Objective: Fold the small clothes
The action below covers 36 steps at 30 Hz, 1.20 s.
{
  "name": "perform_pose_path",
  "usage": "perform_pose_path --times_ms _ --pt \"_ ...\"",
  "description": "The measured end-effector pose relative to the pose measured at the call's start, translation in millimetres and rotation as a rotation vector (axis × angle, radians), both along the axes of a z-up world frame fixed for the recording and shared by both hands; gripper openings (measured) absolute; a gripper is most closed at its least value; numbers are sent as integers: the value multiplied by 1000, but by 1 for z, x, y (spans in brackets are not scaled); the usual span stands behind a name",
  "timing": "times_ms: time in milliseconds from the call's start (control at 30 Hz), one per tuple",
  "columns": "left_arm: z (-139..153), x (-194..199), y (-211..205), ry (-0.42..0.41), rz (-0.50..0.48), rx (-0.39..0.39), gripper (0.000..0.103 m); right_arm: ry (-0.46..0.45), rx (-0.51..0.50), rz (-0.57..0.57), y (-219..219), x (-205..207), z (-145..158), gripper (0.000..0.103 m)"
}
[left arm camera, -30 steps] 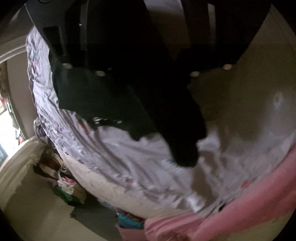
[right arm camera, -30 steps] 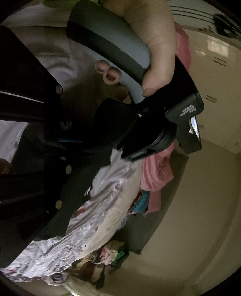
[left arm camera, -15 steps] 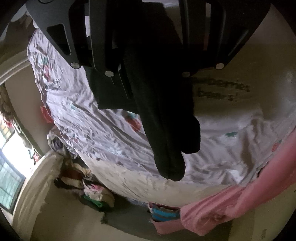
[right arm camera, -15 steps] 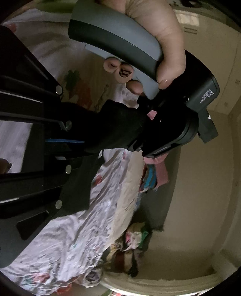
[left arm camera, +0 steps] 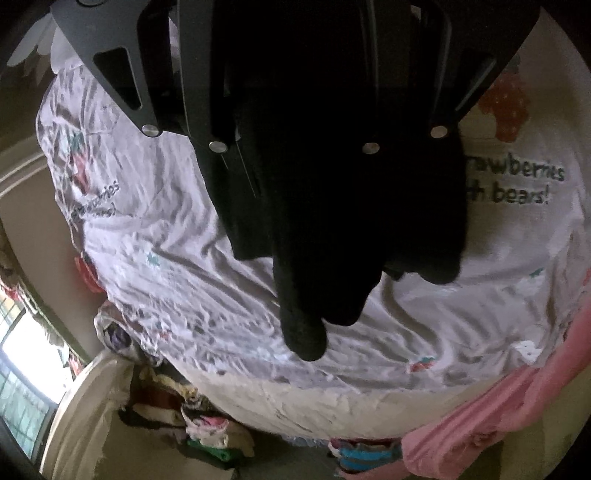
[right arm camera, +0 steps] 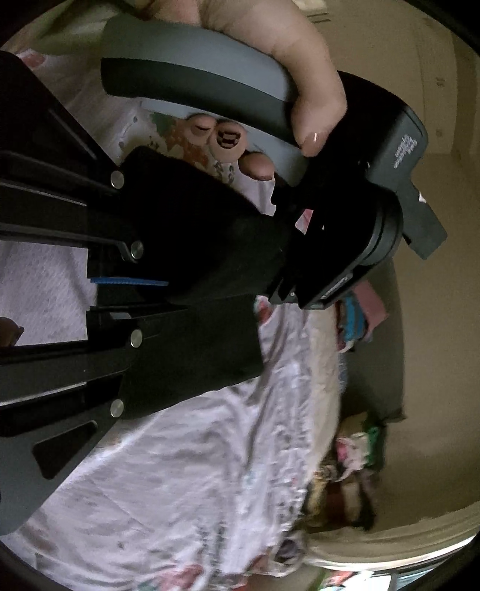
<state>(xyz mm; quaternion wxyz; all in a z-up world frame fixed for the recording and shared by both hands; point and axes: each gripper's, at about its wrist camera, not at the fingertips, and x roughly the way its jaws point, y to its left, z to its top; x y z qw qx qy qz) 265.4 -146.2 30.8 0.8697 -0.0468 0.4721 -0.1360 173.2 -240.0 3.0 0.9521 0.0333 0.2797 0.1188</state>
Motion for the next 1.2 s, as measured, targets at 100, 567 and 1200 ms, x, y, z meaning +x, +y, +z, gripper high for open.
perform_pose_path --times_ms 100,567,1200 --pt "-6 3 -12 8 -20 12 32 35 41 1 -8 1 -6 6" --pt "-1 0 23 1 14 -168 85 267 342 -47 -56 19 -44 18" --pt "-31 -53 79 -89 88 82 85 275 425 -52 -58 41 -14 46"
